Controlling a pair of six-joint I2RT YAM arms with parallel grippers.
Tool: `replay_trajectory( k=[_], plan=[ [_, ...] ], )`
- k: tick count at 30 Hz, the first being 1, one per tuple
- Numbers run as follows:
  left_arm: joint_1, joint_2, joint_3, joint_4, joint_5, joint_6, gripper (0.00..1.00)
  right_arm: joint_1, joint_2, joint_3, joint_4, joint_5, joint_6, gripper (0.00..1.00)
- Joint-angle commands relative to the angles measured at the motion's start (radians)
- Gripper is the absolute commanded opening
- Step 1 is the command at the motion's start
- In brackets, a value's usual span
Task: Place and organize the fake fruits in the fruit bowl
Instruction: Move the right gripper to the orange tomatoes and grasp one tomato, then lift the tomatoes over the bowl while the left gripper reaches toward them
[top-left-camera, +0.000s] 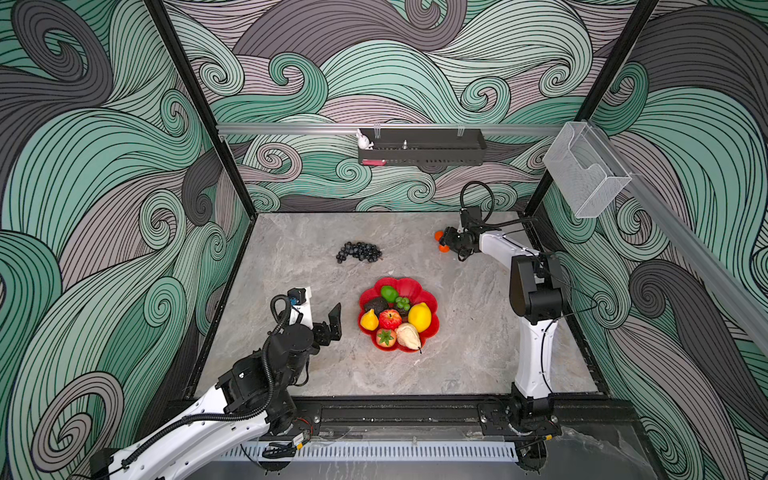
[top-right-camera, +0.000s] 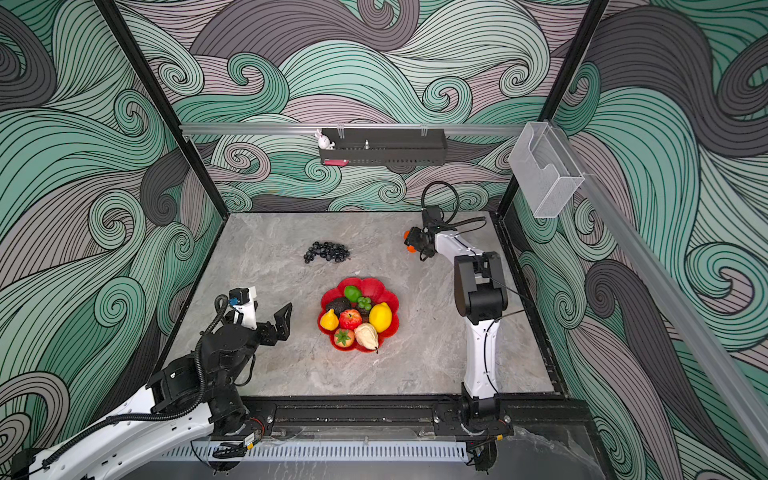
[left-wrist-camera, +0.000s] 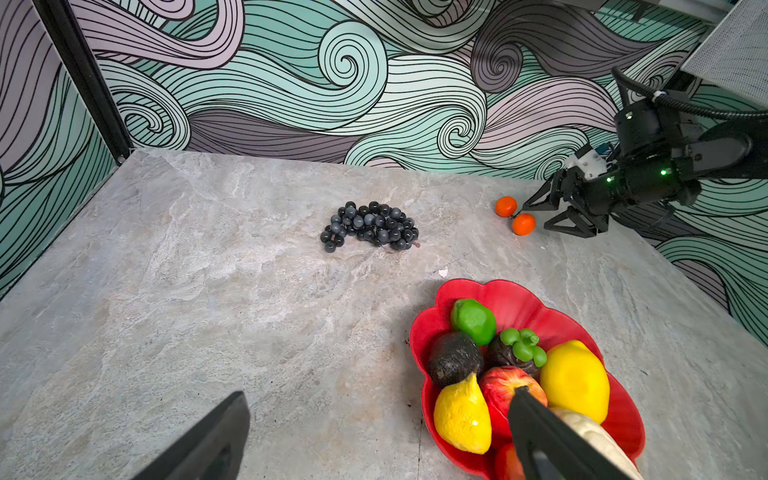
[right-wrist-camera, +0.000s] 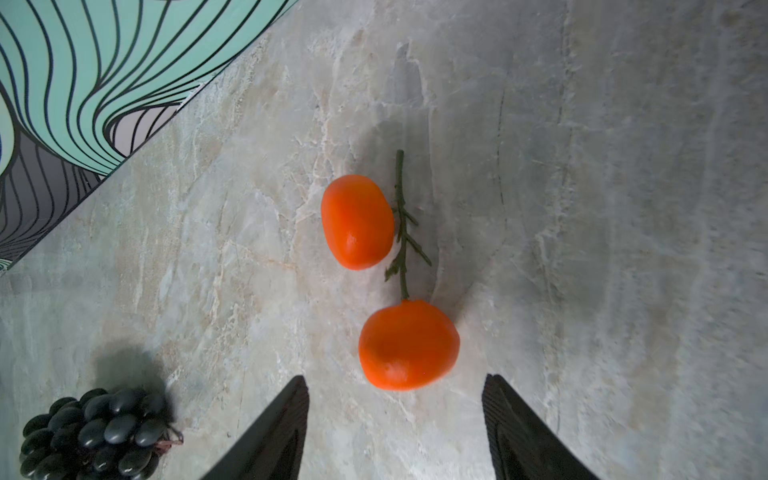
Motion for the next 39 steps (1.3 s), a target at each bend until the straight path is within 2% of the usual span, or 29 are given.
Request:
replay_trajectory(
  k=[1, 4, 14, 26, 29, 39],
  plan=[
    [0.012, 0.011, 0.001, 0.024, -0.002, 0.007, 0.99, -0.008, 0.034, 0.048, -0.019, -0.007, 0.026, 0.67],
    [0.016, 0.018, -0.001, 0.032, -0.001, 0.008, 0.99, -0.007, 0.059, 0.072, -0.030, -0.004, 0.017, 0.63],
    [0.039, 0.044, 0.000, 0.047, 0.022, 0.015, 0.99, -0.009, 0.107, 0.091, -0.036, -0.015, 0.027, 0.58],
    [0.055, 0.044, 0.002, 0.044, 0.036, 0.010, 0.99, -0.009, 0.089, 0.062, -0.014, 0.002, -0.025, 0.41],
    [0.057, 0.044, 0.000, 0.047, 0.039, 0.010, 0.99, -0.002, 0.038, 0.015, 0.011, 0.025, -0.083, 0.39],
    [0.067, 0.053, 0.001, 0.057, 0.055, 0.010, 0.99, 0.110, -0.217, -0.193, 0.039, 0.213, -0.410, 0.35]
  ],
)
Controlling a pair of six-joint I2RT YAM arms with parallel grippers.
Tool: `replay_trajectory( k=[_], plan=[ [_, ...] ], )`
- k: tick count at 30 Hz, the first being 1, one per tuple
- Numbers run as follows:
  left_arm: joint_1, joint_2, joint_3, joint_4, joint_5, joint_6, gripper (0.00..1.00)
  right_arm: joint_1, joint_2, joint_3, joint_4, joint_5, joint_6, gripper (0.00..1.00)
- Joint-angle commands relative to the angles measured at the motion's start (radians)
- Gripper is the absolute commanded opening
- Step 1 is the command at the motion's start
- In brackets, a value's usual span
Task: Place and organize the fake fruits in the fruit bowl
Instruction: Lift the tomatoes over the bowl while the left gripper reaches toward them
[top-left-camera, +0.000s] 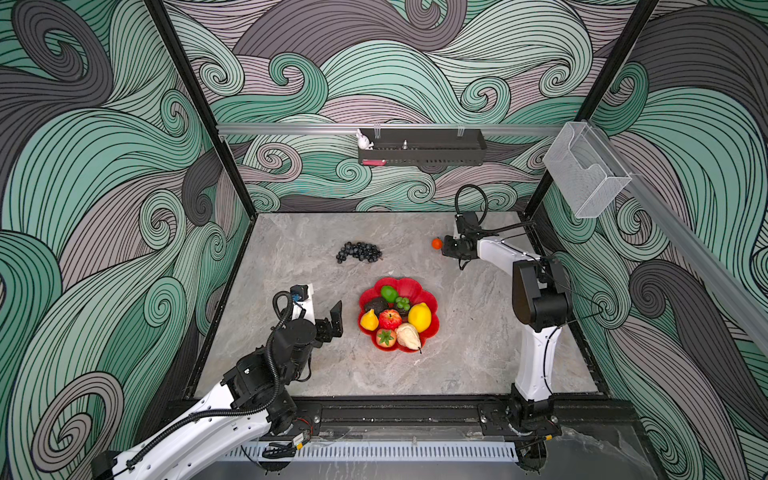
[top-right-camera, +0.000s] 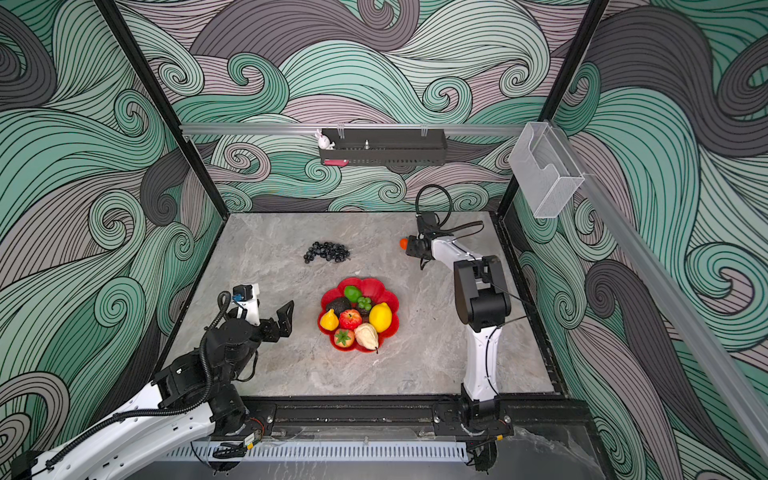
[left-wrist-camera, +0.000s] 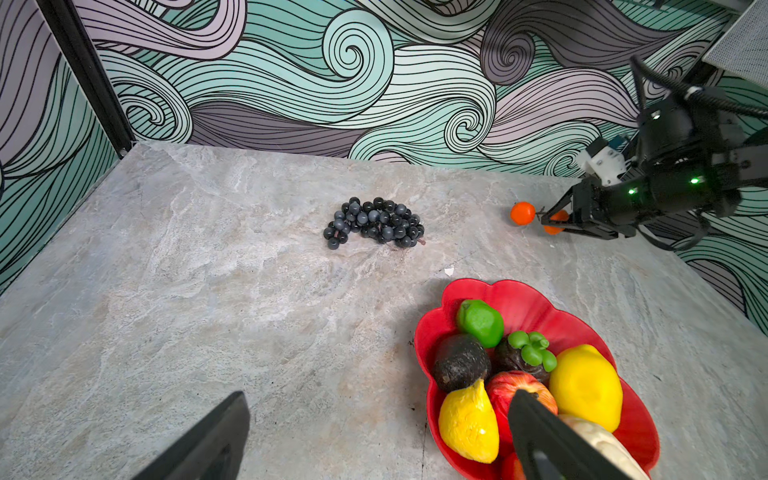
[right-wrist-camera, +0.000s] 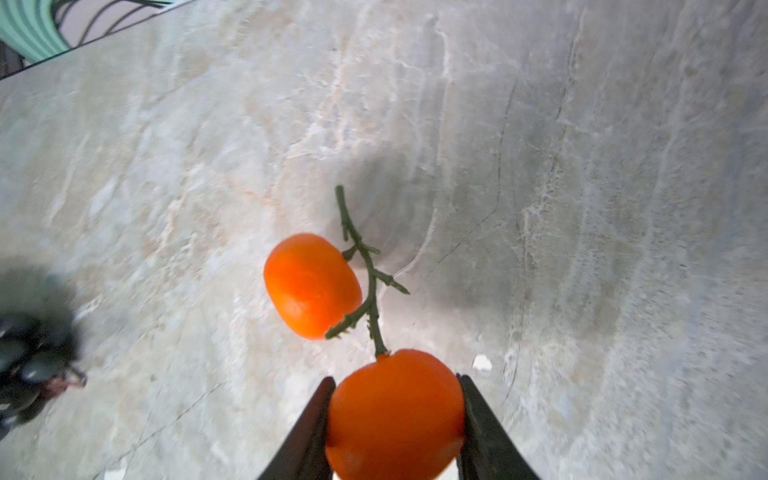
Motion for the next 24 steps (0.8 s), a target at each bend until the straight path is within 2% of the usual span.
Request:
replay_trajectory(
  k=[1, 5, 8, 11, 14, 19, 24],
  plan=[
    [0.011, 0.013, 0.009, 0.013, 0.017, -0.004, 0.99, 0.050, -0.096, -0.045, 0.009, 0.089, -0.154, 0.34],
    [0.013, 0.030, 0.035, -0.009, 0.034, -0.007, 0.99, 0.099, -0.205, -0.142, 0.018, 0.143, -0.218, 0.32],
    [0.021, 0.043, 0.065, -0.023, 0.046, -0.013, 0.99, 0.146, -0.304, -0.216, 0.039, 0.132, -0.266, 0.30],
    [0.055, 0.095, 0.118, -0.030, 0.124, 0.009, 0.99, 0.206, -0.401, -0.275, 0.046, 0.123, -0.305, 0.29],
    [0.107, 0.207, 0.218, -0.105, 0.187, 0.014, 0.99, 0.276, -0.489, -0.324, 0.053, 0.126, -0.329, 0.28],
    [0.250, 0.394, 0.386, -0.186, 0.475, 0.039, 0.98, 0.381, -0.637, -0.421, 0.111, 0.104, -0.355, 0.29],
    [0.293, 0.520, 0.534, -0.245, 0.642, 0.091, 0.96, 0.472, -0.768, -0.517, 0.191, 0.054, -0.376, 0.29]
  ],
)
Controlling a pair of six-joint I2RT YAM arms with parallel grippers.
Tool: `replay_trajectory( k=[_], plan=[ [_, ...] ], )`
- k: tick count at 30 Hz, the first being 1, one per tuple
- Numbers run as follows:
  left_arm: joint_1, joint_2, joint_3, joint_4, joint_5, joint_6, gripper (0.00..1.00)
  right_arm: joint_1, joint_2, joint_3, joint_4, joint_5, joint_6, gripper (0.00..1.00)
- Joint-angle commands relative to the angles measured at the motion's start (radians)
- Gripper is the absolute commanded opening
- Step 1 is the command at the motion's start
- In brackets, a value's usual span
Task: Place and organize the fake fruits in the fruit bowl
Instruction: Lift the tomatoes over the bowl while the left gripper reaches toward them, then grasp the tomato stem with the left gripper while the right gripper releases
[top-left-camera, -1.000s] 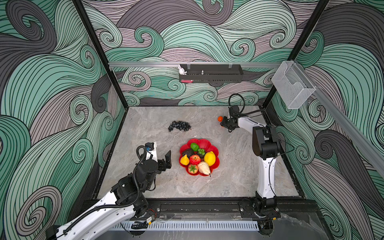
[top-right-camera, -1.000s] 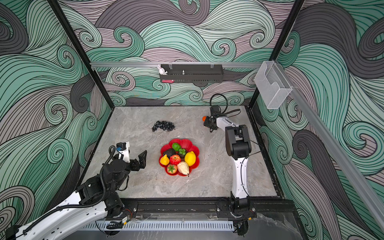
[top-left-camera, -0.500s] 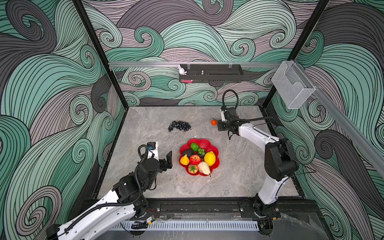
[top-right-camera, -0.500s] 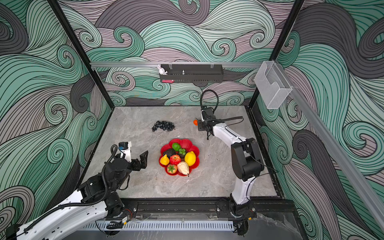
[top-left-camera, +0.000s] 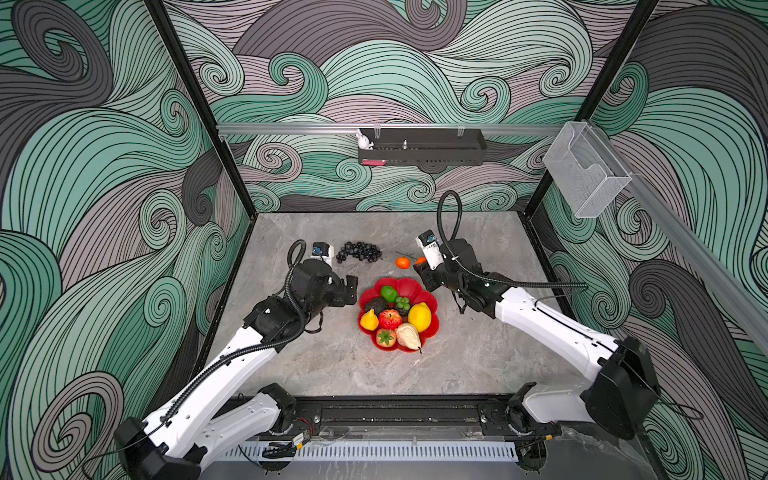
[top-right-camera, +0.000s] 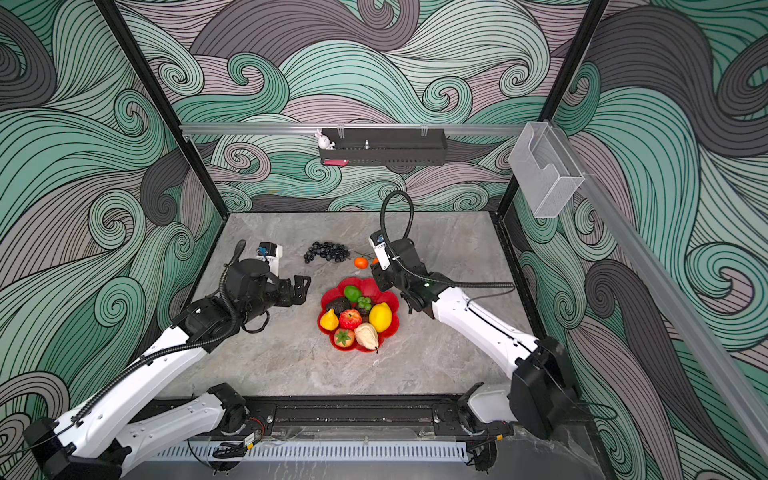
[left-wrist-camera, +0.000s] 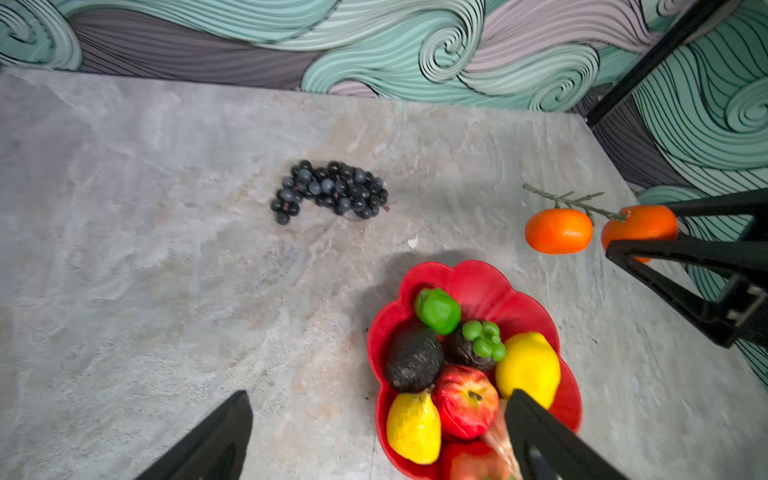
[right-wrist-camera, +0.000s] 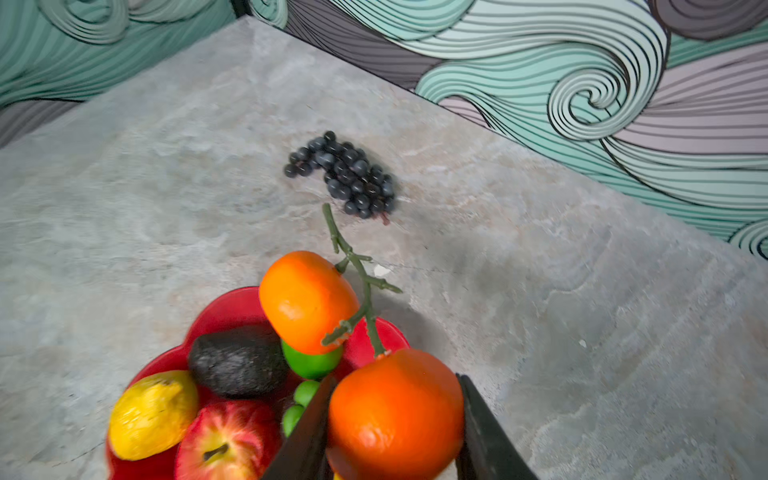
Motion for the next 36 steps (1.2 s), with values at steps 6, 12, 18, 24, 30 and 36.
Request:
replay_trajectory(
  k=[6, 12, 18, 24, 30, 36],
  plan=[
    [0.063, 0.111, 0.177, -0.113, 0.349, 0.061, 0.88, 0.124, -0.166, -0.150, 0.146, -0.043, -0.044, 0.29],
    [0.075, 0.154, 0.157, -0.053, 0.559, 0.045, 0.70, 0.181, -0.213, -0.201, 0.172, -0.036, -0.051, 0.29],
    [0.075, 0.165, 0.102, 0.028, 0.674, 0.029, 0.65, 0.216, -0.220, -0.226, 0.191, -0.029, -0.061, 0.28],
    [0.076, 0.177, 0.086, 0.039, 0.671, 0.018, 0.60, 0.235, -0.229, -0.244, 0.208, -0.031, -0.063, 0.28],
    [0.082, 0.194, 0.084, 0.021, 0.654, 0.016, 0.54, 0.250, -0.237, -0.253, 0.216, -0.034, -0.063, 0.27],
    [0.097, 0.187, 0.066, 0.023, 0.627, 0.004, 0.53, 0.257, -0.247, -0.261, 0.220, -0.034, -0.066, 0.27]
  ],
)
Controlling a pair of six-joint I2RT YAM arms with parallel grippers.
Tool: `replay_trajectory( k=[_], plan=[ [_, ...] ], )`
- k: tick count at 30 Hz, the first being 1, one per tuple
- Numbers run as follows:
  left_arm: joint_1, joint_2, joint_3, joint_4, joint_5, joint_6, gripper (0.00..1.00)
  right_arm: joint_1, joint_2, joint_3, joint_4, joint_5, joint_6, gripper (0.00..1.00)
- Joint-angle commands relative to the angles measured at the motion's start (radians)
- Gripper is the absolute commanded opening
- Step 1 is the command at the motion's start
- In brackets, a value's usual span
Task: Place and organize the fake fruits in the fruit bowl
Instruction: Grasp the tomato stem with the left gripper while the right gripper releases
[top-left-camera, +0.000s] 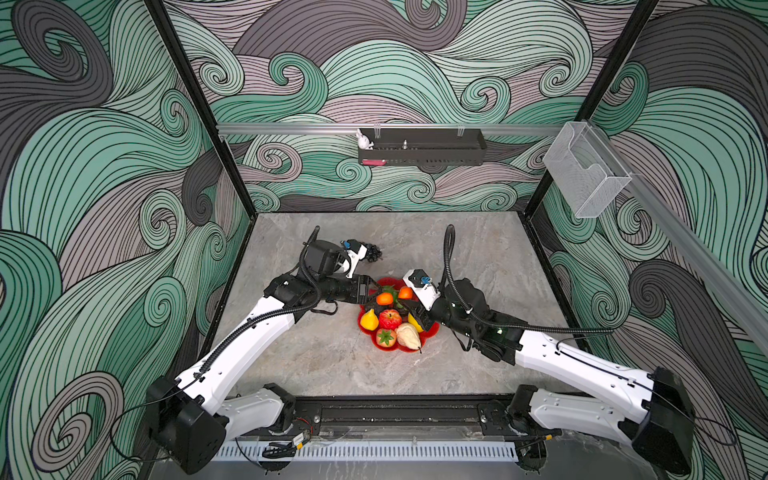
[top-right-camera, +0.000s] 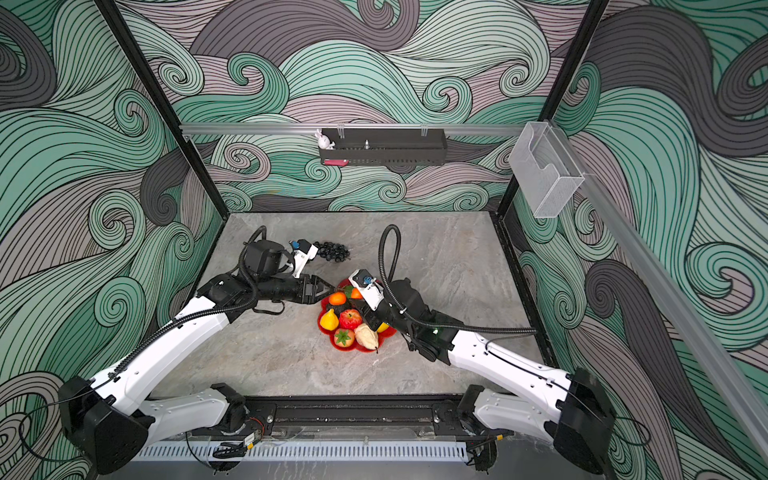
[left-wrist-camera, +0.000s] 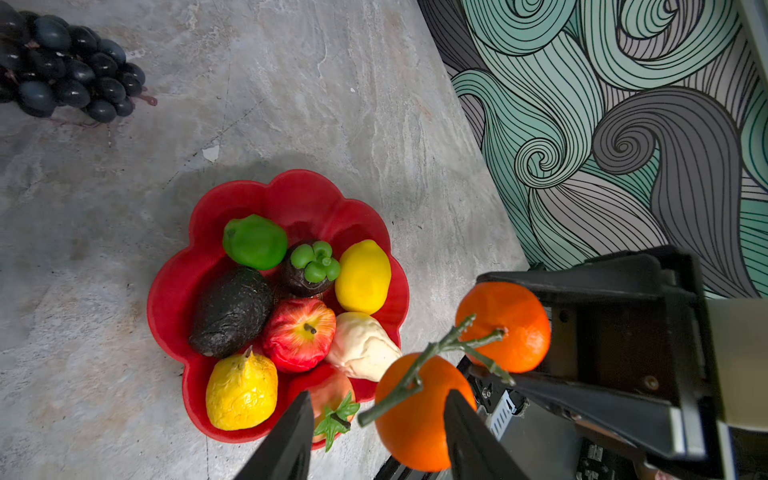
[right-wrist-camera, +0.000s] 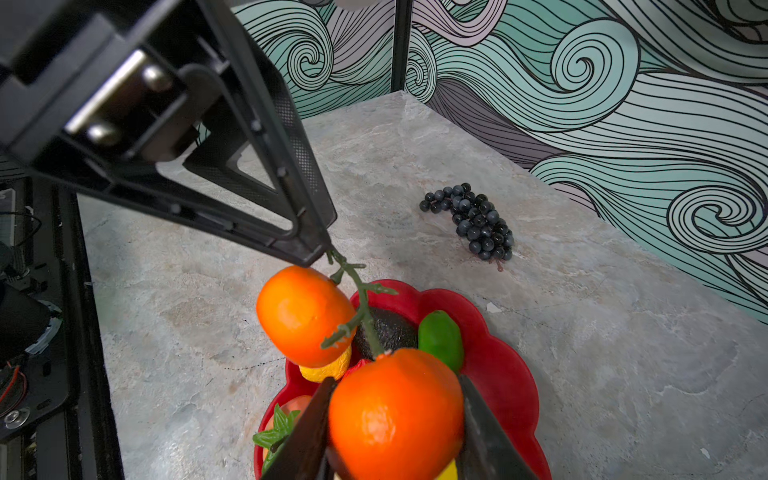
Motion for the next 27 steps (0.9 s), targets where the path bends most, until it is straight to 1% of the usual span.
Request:
replay_trajectory(
  k=[1, 6, 12, 18, 27],
  plan=[
    [0.014, -0.004, -0.011, 0.019, 0.000, -0.019, 0.52, 0.009, -0.015, -0.011, 0.031, 0.001, -0.014, 0.27],
    [0.014, -0.005, -0.030, 0.068, 0.073, -0.042, 0.49, 0.017, -0.008, -0.008, 0.037, 0.003, -0.014, 0.27],
    [0.014, -0.005, -0.038, 0.070, 0.084, -0.054, 0.40, 0.022, -0.005, -0.008, 0.034, 0.008, -0.014, 0.27],
    [0.014, -0.004, -0.037, 0.071, 0.091, -0.056, 0.28, 0.025, 0.001, -0.005, 0.031, 0.022, -0.016, 0.27],
    [0.015, -0.007, -0.041, 0.058, 0.102, -0.053, 0.18, 0.027, 0.019, -0.005, 0.030, 0.045, -0.010, 0.26]
  ],
)
